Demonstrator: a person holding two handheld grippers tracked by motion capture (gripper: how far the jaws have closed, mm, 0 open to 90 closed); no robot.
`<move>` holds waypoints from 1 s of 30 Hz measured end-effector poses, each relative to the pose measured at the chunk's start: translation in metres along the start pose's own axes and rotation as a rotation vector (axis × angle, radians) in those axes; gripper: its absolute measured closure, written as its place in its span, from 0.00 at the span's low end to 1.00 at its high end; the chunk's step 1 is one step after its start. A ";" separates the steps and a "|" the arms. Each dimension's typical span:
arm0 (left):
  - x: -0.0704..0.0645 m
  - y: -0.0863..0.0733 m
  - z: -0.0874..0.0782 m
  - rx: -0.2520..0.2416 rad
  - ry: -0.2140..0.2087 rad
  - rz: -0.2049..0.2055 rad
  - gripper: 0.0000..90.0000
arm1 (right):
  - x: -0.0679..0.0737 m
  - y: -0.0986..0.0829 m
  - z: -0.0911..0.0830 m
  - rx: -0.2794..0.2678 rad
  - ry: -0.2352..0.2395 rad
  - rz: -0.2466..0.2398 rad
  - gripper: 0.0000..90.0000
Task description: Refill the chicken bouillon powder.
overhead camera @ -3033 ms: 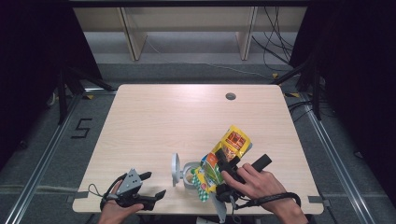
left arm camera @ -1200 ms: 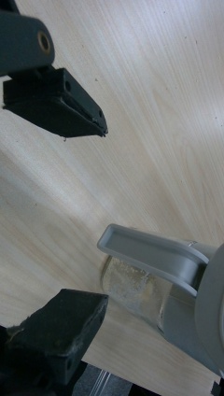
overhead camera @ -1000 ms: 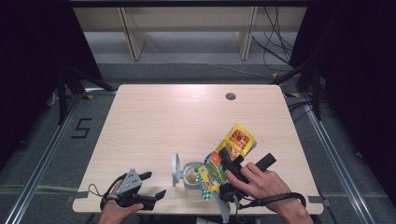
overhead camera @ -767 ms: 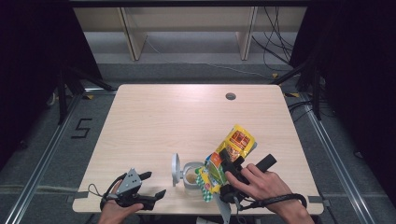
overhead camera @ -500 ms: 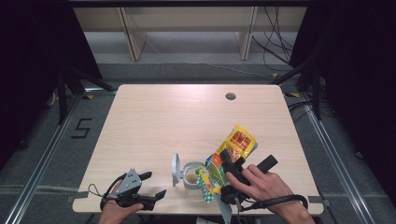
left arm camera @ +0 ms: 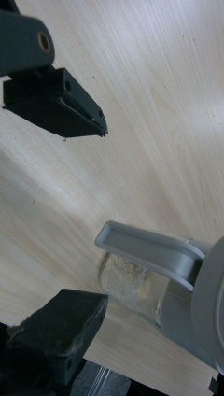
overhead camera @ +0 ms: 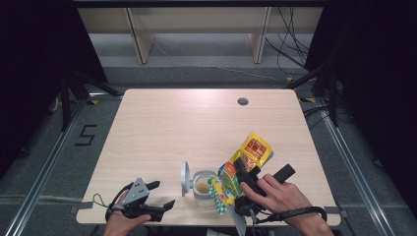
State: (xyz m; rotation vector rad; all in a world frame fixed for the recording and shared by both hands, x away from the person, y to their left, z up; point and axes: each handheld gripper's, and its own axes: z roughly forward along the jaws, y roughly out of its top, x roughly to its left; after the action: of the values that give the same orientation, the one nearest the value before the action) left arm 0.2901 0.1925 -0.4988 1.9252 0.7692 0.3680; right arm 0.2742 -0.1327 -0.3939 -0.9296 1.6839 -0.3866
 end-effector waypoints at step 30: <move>0.000 -0.001 0.000 0.010 0.004 -0.020 0.17 | -0.001 0.001 0.000 -0.003 -0.019 -0.010 0.63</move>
State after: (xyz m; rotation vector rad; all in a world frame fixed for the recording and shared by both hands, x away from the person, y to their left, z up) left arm 0.2897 0.1922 -0.4995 1.9247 0.7941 0.3564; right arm 0.2735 -0.1315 -0.3936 -0.9411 1.6634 -0.3807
